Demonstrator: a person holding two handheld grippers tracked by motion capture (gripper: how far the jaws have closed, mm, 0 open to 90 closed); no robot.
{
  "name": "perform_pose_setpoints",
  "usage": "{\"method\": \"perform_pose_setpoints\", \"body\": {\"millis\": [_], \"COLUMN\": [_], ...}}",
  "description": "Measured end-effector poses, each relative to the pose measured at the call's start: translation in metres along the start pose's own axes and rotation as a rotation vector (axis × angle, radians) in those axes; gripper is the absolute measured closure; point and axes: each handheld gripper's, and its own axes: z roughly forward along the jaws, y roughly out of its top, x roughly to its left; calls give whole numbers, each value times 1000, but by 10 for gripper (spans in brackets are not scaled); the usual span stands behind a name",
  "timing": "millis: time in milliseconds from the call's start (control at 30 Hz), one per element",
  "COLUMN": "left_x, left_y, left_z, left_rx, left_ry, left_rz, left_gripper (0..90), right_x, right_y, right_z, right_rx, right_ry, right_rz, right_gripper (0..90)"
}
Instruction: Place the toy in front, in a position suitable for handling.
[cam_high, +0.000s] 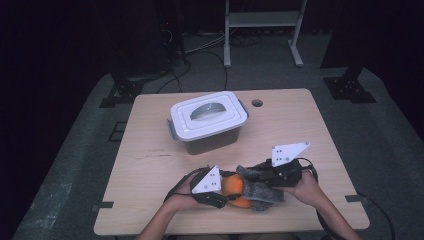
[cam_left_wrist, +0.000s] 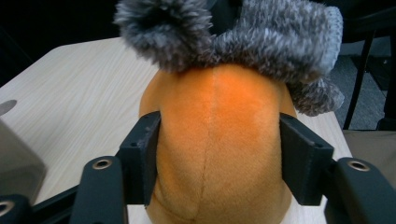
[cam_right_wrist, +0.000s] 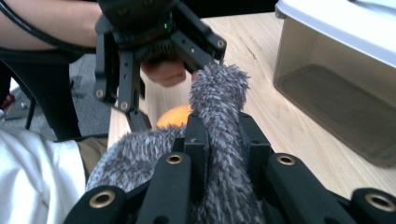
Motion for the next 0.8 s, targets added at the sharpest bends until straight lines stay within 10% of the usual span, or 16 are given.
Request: {"method": "perform_pose_setpoints", "body": {"millis": [267, 567, 800], "left_x": [6, 3, 9], "left_y": [-2, 4, -8], "left_z": [-9, -6, -10], "left_rx": [-15, -13, -15], "left_ry": [15, 23, 8], "left_rz": [-23, -9, -59], "left_gripper": [382, 381, 332], "right_x": [-15, 2, -9], "right_y": [-24, 11, -8], "right_z": [-17, 8, 2], "right_rx": [-5, 15, -14], "right_ry": [-51, -2, -11], "right_rz": [84, -41, 32], "right_gripper": [768, 766, 768]}}
